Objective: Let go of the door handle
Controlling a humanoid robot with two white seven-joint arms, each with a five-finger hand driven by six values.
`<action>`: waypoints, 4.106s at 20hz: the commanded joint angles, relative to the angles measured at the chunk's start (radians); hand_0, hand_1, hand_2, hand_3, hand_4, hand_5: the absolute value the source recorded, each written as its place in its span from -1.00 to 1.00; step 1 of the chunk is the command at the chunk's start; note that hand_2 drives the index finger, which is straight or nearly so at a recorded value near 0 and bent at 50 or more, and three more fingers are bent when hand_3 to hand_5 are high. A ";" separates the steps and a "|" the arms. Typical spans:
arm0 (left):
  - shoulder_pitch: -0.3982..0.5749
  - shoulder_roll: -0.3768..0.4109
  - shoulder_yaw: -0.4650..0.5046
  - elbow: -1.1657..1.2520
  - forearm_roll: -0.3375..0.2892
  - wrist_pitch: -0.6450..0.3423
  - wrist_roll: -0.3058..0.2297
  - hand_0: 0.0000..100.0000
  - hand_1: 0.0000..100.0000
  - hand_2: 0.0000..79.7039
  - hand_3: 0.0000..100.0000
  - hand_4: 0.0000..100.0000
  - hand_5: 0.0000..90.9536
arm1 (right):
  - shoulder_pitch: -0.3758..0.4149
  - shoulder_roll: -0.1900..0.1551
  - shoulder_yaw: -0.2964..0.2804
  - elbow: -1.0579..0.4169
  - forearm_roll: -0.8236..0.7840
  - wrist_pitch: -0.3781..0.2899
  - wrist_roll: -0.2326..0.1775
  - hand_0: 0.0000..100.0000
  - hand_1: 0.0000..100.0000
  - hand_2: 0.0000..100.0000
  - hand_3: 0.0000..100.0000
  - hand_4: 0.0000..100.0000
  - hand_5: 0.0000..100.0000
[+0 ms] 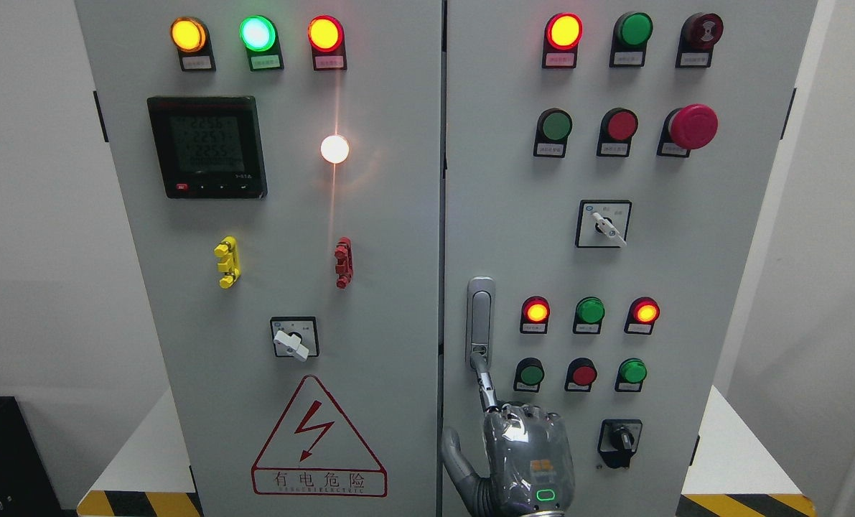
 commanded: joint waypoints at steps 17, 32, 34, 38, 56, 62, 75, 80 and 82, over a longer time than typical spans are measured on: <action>0.009 -0.001 0.000 0.000 0.000 0.000 0.001 -0.76 0.11 -1.00 -1.00 -1.00 -1.00 | 0.003 0.000 -0.018 0.049 0.000 0.005 0.000 0.11 -0.41 -1.00 0.83 0.88 1.00; 0.009 -0.001 0.000 0.000 0.000 0.000 0.001 -0.76 0.11 -1.00 -1.00 -1.00 -1.00 | 0.003 0.000 -0.018 0.047 0.000 0.005 0.000 0.11 -0.41 -1.00 0.83 0.88 1.00; 0.009 -0.001 0.000 0.000 0.000 0.000 0.001 -0.76 0.11 -1.00 -1.00 -1.00 -1.00 | 0.003 0.000 -0.016 0.047 0.000 0.005 -0.001 0.11 -0.41 -1.00 0.83 0.88 1.00; 0.009 -0.001 0.000 0.000 0.000 0.000 0.001 -0.76 0.11 -1.00 -1.00 -1.00 -1.00 | 0.003 0.000 -0.016 0.041 0.000 0.003 -0.003 0.11 -0.41 -1.00 0.83 0.88 1.00; 0.008 -0.001 0.000 0.000 0.000 0.000 0.001 -0.76 0.11 -1.00 -1.00 -1.00 -1.00 | 0.003 0.002 -0.008 0.006 0.006 0.002 -0.010 0.10 -0.41 -0.85 0.81 0.85 1.00; 0.009 -0.001 0.000 0.000 0.000 0.000 0.001 -0.76 0.11 -1.00 -1.00 -1.00 -1.00 | 0.003 0.002 -0.007 -0.003 0.006 0.002 -0.010 0.10 -0.41 -0.75 0.80 0.85 1.00; 0.009 -0.001 0.000 0.000 0.000 0.000 0.001 -0.76 0.11 -1.00 -1.00 -1.00 -1.00 | 0.001 0.002 -0.005 -0.026 0.006 0.000 -0.012 0.10 -0.41 -0.66 0.79 0.84 1.00; 0.009 0.001 0.000 0.000 0.000 0.000 0.001 -0.76 0.11 -1.00 -1.00 -1.00 -1.00 | 0.003 0.002 -0.005 -0.026 0.006 0.000 -0.012 0.09 -0.41 -0.66 0.78 0.84 1.00; 0.009 -0.001 0.000 0.000 0.000 0.000 0.001 -0.76 0.11 -1.00 -1.00 -1.00 -1.00 | 0.003 0.002 -0.005 -0.028 0.005 0.000 -0.013 0.09 -0.41 -0.66 0.77 0.84 1.00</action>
